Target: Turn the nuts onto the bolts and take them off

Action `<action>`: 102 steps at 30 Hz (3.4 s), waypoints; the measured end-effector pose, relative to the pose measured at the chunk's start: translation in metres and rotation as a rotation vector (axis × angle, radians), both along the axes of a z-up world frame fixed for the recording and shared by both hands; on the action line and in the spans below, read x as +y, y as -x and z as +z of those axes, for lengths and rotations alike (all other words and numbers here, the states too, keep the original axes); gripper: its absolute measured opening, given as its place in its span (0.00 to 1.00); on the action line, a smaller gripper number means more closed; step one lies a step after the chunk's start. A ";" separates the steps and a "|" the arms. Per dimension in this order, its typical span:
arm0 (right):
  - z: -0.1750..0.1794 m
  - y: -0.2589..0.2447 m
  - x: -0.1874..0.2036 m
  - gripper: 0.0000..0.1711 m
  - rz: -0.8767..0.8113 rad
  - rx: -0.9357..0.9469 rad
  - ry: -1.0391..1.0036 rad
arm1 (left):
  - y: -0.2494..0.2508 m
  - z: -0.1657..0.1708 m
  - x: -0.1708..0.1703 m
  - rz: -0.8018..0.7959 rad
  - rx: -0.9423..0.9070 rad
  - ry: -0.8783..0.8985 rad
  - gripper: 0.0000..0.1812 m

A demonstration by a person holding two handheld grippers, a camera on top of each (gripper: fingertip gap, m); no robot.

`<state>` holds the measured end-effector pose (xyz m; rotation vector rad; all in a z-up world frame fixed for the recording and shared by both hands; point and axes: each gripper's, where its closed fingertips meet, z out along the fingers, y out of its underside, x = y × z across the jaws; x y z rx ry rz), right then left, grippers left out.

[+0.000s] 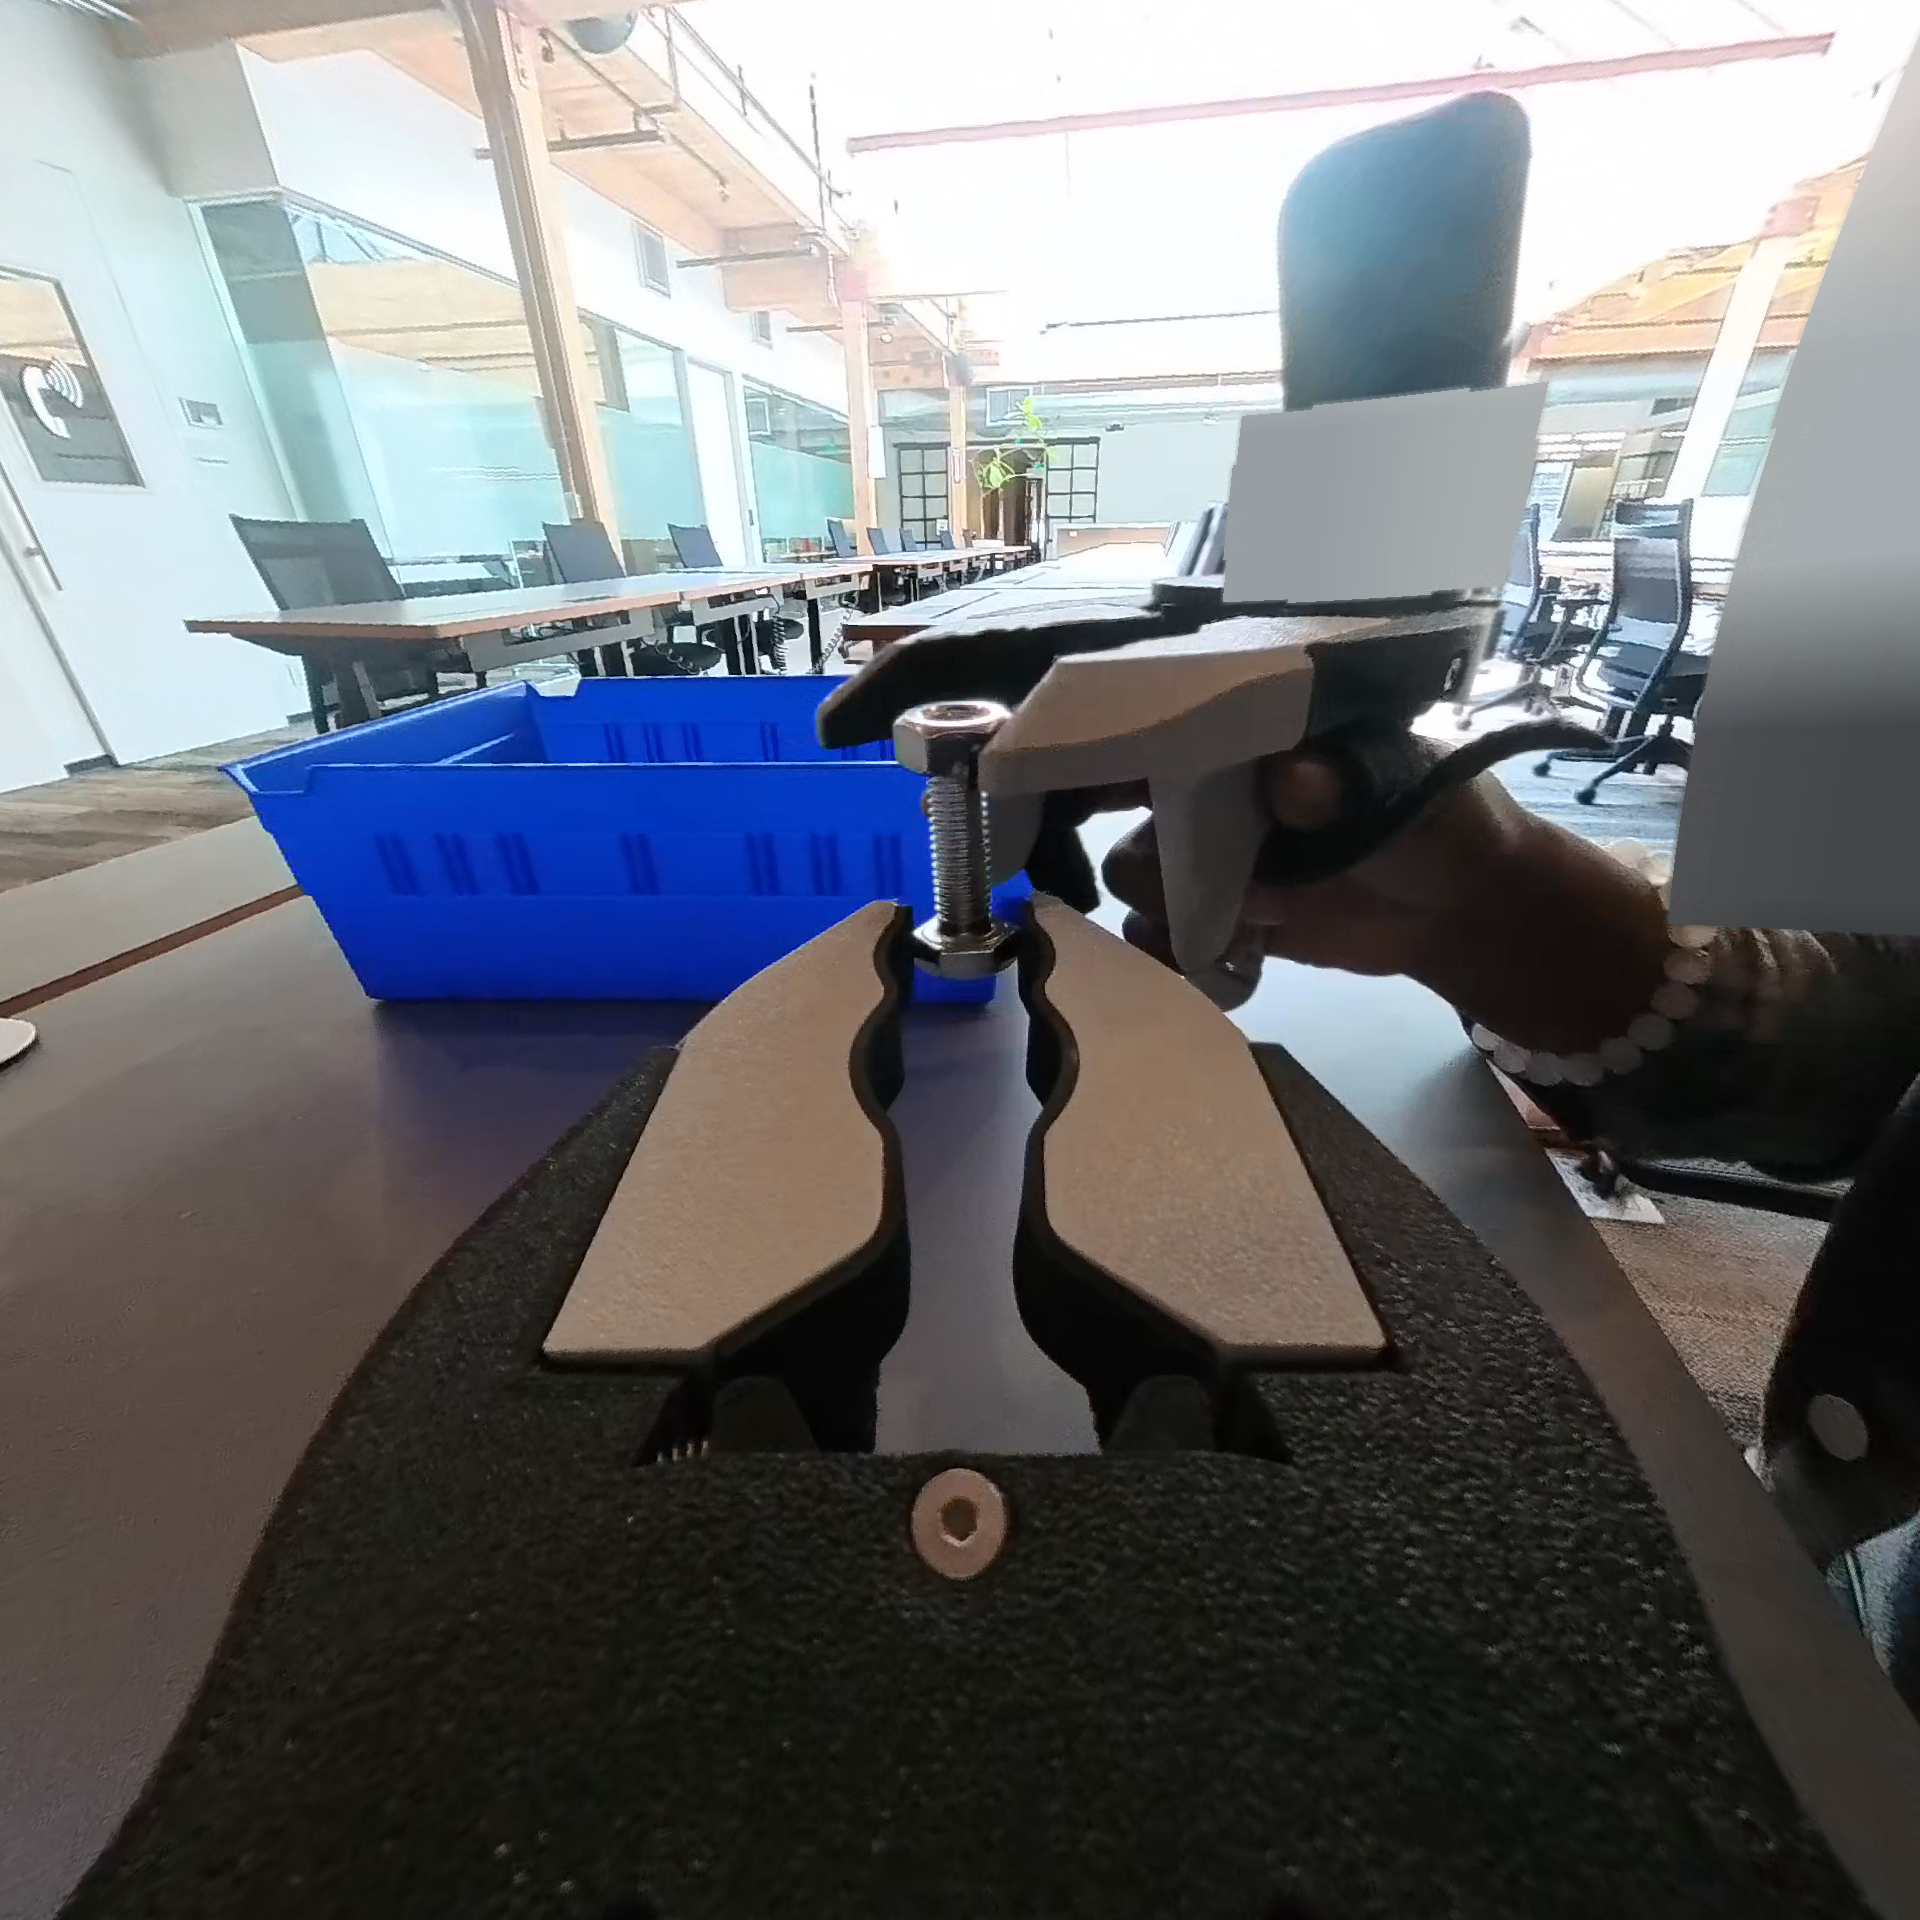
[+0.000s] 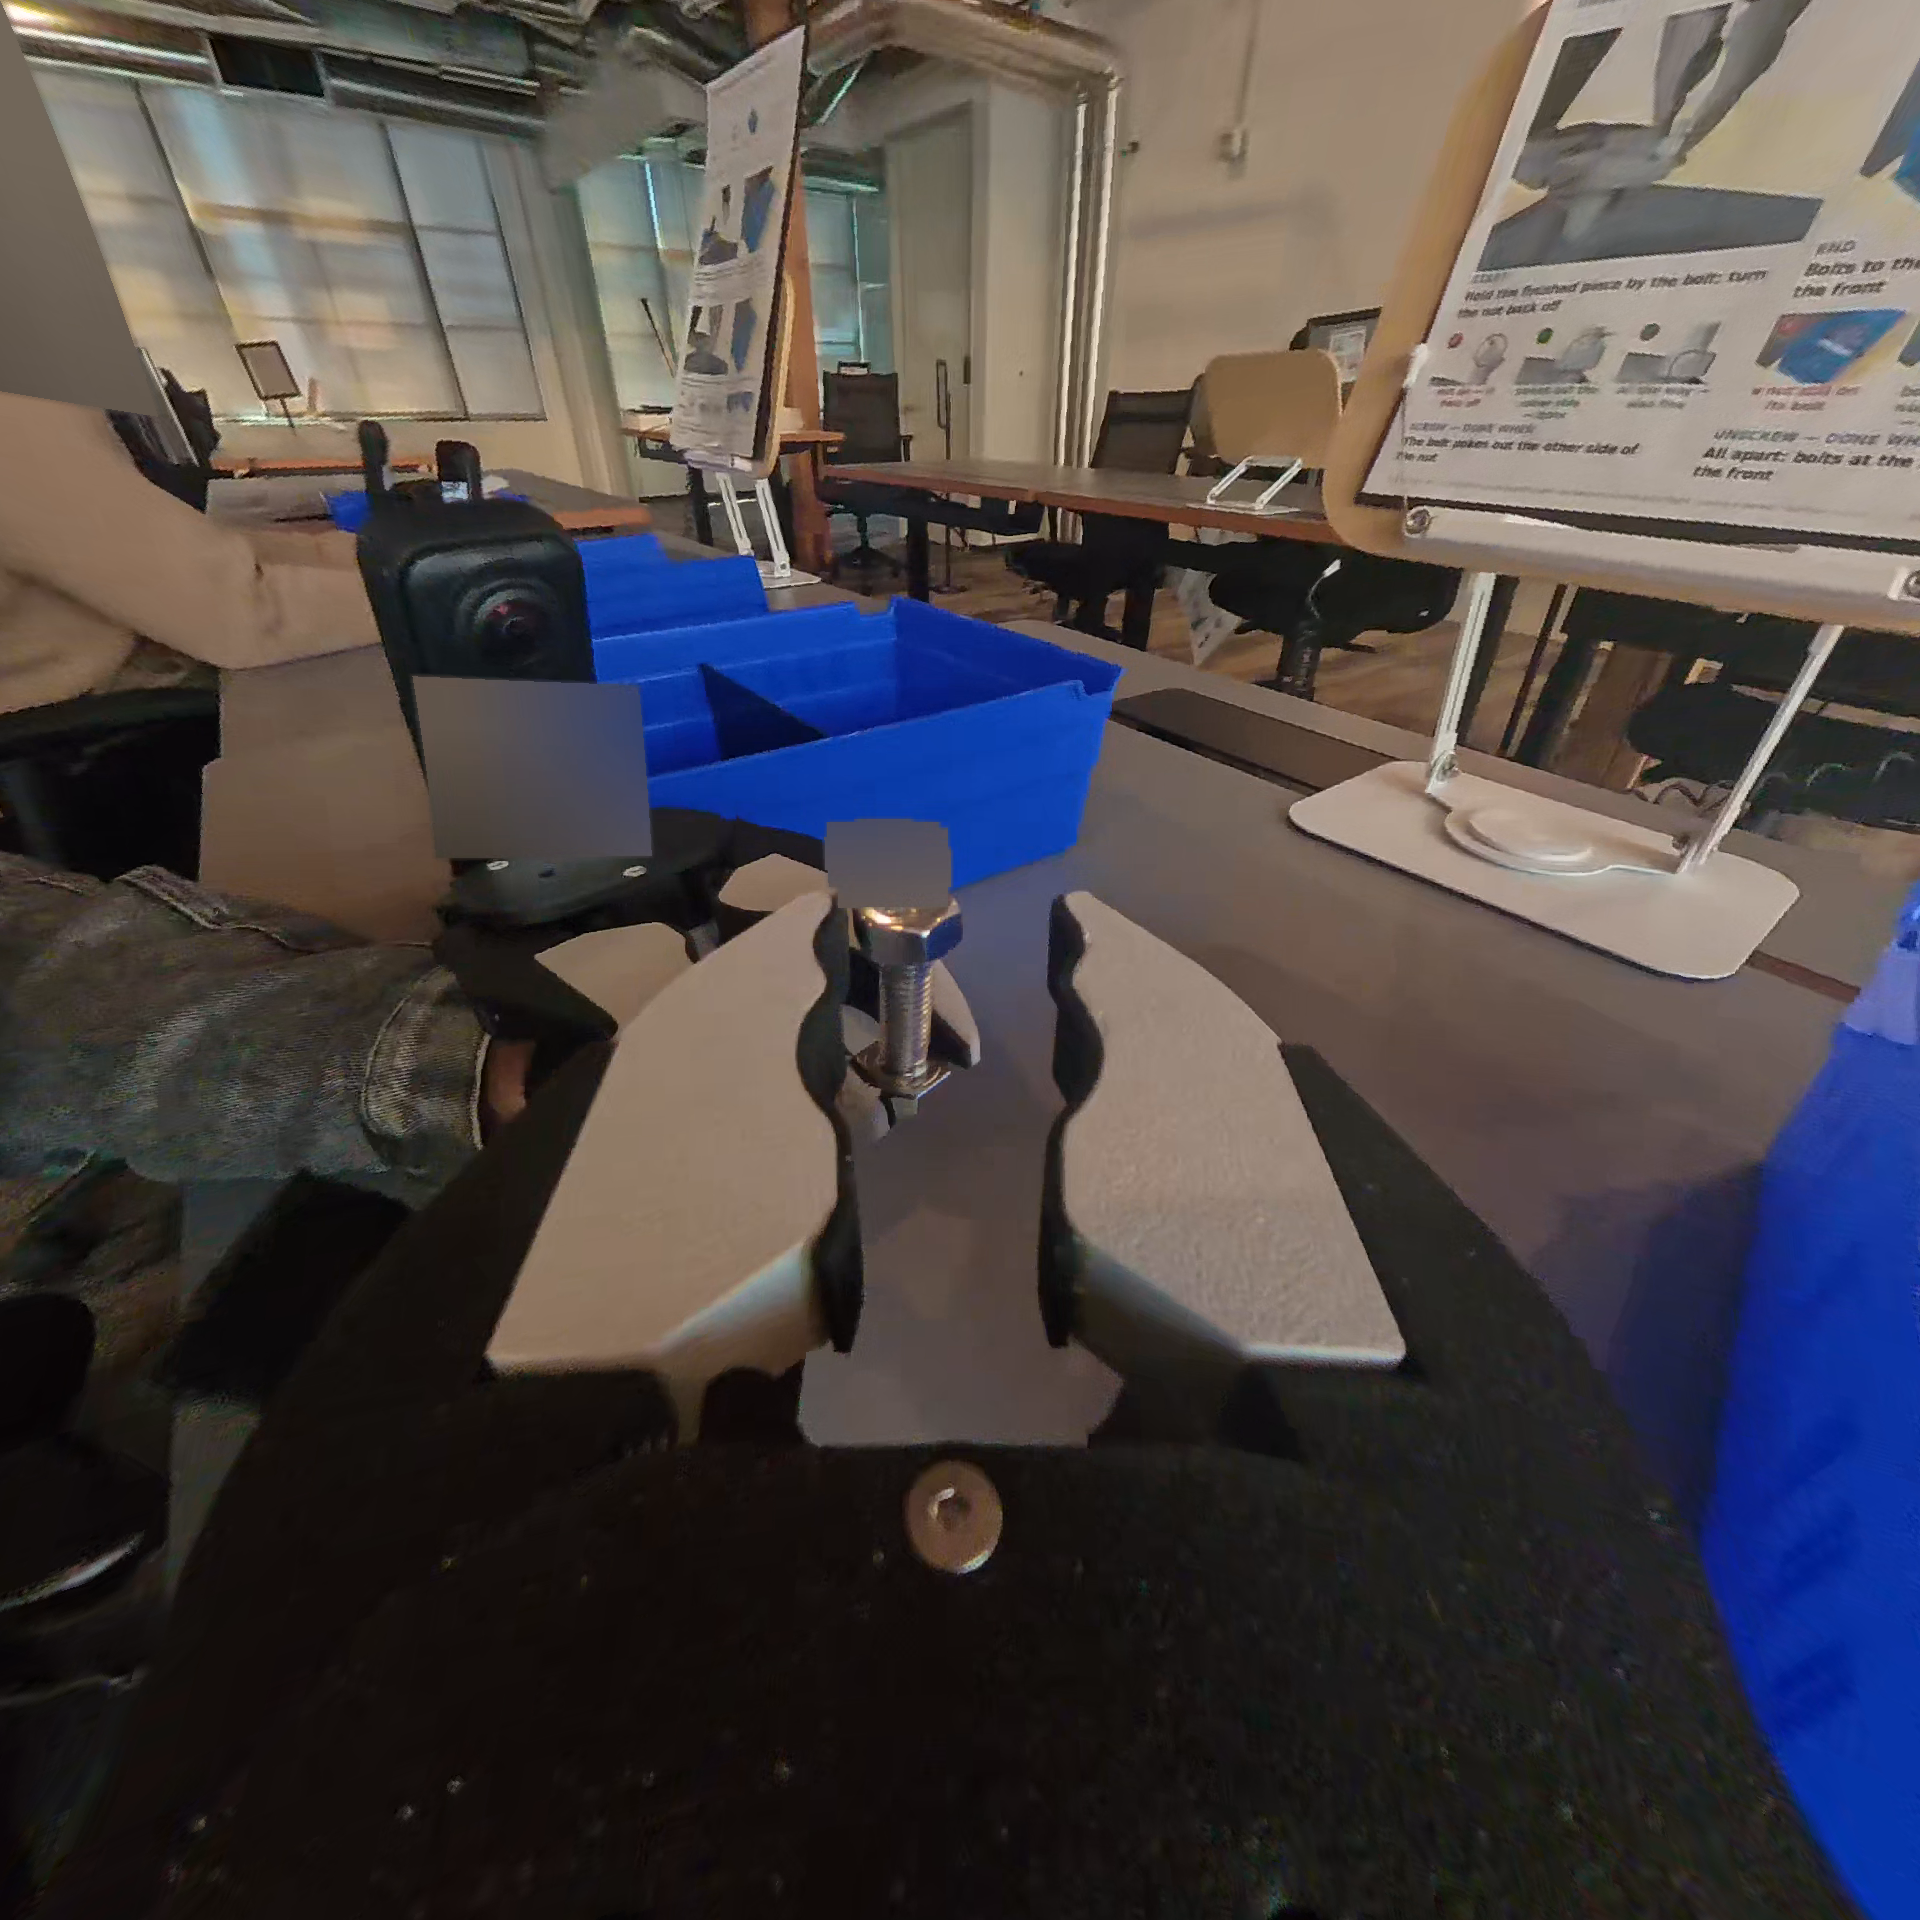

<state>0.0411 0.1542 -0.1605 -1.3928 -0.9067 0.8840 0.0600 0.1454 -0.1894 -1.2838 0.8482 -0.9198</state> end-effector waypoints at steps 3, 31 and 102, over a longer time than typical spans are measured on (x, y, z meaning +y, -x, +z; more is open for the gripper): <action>0.002 0.001 -0.005 0.11 0.022 0.011 -0.021 | -0.001 0.000 -0.001 -0.013 -0.006 0.009 0.10; 0.020 0.000 -0.033 0.10 0.408 -0.057 -0.085 | -0.006 0.019 -0.024 -0.138 -0.084 -0.032 0.10; 0.025 -0.006 -0.036 0.10 0.328 0.062 -0.075 | -0.014 0.019 -0.036 -0.199 -0.057 -0.015 0.10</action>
